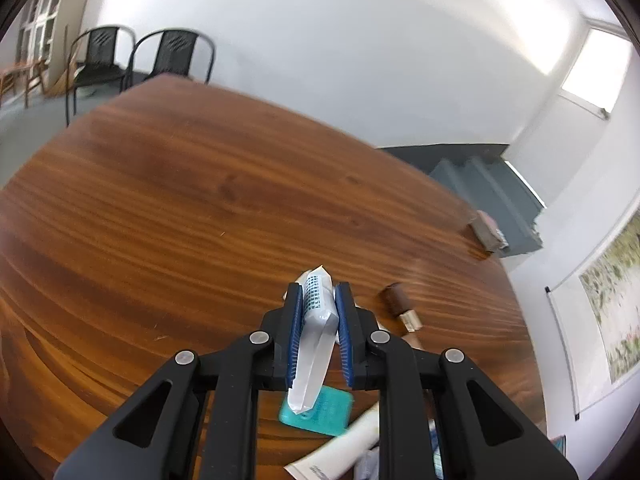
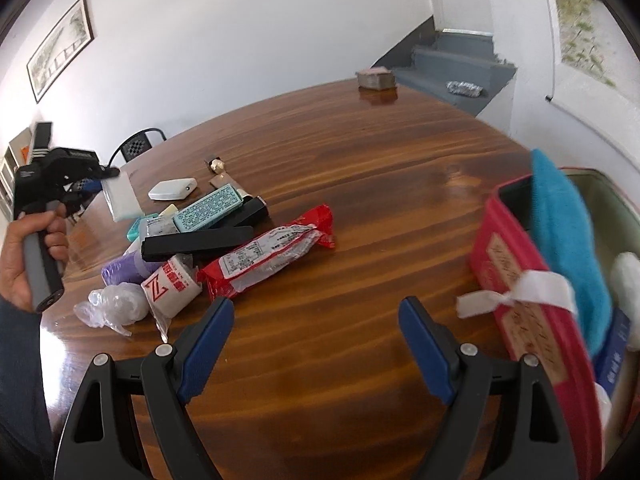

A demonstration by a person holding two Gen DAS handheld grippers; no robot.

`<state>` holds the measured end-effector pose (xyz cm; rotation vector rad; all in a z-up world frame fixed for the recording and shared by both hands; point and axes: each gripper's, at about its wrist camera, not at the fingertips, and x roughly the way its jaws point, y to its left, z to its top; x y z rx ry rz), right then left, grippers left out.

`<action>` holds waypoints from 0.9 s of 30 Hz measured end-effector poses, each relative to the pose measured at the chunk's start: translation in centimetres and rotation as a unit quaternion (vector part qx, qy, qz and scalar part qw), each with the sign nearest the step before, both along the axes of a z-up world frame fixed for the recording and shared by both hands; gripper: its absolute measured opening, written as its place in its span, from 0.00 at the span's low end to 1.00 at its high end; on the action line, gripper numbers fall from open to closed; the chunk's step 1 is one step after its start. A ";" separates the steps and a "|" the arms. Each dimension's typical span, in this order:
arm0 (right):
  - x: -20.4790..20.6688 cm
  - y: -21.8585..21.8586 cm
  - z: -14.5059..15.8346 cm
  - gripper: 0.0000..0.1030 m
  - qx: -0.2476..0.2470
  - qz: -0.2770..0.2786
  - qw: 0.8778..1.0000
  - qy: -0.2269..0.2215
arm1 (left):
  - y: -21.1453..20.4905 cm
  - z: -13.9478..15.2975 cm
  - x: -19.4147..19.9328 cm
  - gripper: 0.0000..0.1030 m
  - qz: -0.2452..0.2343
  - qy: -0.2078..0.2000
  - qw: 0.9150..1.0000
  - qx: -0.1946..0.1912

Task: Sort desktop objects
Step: 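Return the left gripper to the table and grasp the white tube, then grasp the red snack bag with the right gripper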

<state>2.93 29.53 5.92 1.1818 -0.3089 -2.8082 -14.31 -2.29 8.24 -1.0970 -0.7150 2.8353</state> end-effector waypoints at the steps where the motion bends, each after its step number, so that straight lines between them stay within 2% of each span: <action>1: -0.5 -0.1 -0.1 0.85 -0.011 0.003 1.000 -0.005 | 0.2 0.4 0.1 0.18 -0.004 0.007 1.000 -0.002; 9: -4.4 -1.3 -0.8 0.85 -0.060 0.014 0.997 -0.038 | 1.3 2.6 1.4 0.18 -0.040 0.037 0.998 0.010; 12: -5.9 -2.3 -1.0 0.85 -0.046 0.007 0.998 -0.050 | 1.6 2.6 1.9 0.18 -0.049 0.037 0.998 0.012; 15: -6.3 -3.8 -0.9 0.84 0.004 0.013 0.999 -0.045 | 1.7 2.7 2.1 0.18 -0.055 0.036 0.998 0.015; 17: -6.2 -4.7 -1.0 0.78 0.040 0.018 0.998 -0.039 | 1.8 2.8 2.2 0.18 -0.060 0.036 0.997 0.016; 20: -6.0 -4.8 -1.2 0.57 0.055 0.024 0.997 -0.040 | 2.3 3.0 2.4 0.18 -0.066 0.037 0.997 0.016; 21: -6.0 -4.7 -1.3 0.43 0.059 0.023 0.997 -0.041 | 2.5 3.0 2.4 0.18 -0.069 0.037 0.997 0.016; 22: -6.0 -4.6 -1.4 0.34 0.070 0.019 0.997 -0.040 | 2.7 3.0 2.5 0.18 -0.072 0.037 0.997 0.015; 27: -5.1 -3.2 -1.3 0.30 0.061 0.018 0.997 -0.035 | 3.9 3.2 2.8 0.18 -0.090 0.038 0.995 0.009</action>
